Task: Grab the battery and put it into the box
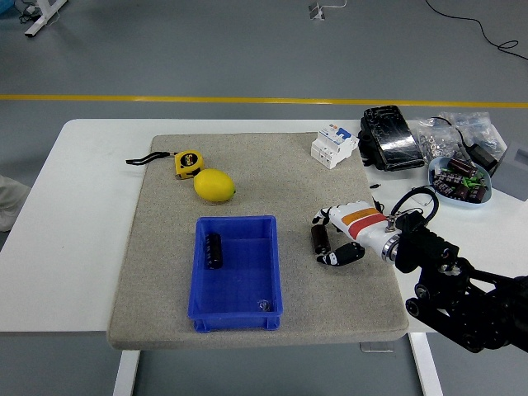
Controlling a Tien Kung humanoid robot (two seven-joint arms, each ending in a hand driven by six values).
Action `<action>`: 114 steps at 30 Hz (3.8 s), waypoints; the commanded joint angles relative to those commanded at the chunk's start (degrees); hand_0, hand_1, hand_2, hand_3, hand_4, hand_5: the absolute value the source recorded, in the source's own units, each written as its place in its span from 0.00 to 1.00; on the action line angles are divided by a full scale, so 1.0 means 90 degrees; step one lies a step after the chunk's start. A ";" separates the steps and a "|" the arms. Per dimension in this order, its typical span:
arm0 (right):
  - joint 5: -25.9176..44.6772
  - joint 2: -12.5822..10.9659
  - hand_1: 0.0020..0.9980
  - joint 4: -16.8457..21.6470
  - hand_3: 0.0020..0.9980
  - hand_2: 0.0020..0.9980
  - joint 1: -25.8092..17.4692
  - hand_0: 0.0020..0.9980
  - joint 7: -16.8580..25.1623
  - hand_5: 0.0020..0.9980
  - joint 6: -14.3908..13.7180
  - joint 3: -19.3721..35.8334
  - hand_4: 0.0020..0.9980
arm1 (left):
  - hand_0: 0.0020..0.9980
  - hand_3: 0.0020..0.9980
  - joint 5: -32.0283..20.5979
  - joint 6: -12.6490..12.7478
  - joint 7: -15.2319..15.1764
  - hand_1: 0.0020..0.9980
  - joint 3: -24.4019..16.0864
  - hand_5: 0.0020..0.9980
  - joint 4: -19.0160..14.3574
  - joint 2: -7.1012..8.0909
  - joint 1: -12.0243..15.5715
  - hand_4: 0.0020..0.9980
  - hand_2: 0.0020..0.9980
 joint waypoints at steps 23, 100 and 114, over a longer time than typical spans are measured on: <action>-0.0024 0.0022 0.43 0.0013 0.55 0.52 -0.0046 0.29 -0.0006 0.33 0.0077 0.0024 0.80 | 0.61 0.59 0.0095 -0.0010 0.0028 0.58 -0.0066 0.60 -0.0004 -0.0006 0.0057 0.64 0.65; 0.0293 -0.0599 0.76 0.1652 1.00 0.87 -0.0120 0.72 0.0107 0.46 -0.0109 0.2308 0.98 | 0.60 0.59 0.0023 0.0017 0.0014 0.58 -0.0025 0.59 0.0013 0.0027 0.0073 0.64 0.65; 0.0617 -0.0771 0.76 0.1327 1.00 0.86 -0.1070 0.74 0.0213 0.47 -0.0273 0.3691 0.98 | 0.60 0.58 -0.0109 -0.0001 -0.0050 0.58 0.0086 0.60 0.0012 -0.0048 0.0048 0.64 0.65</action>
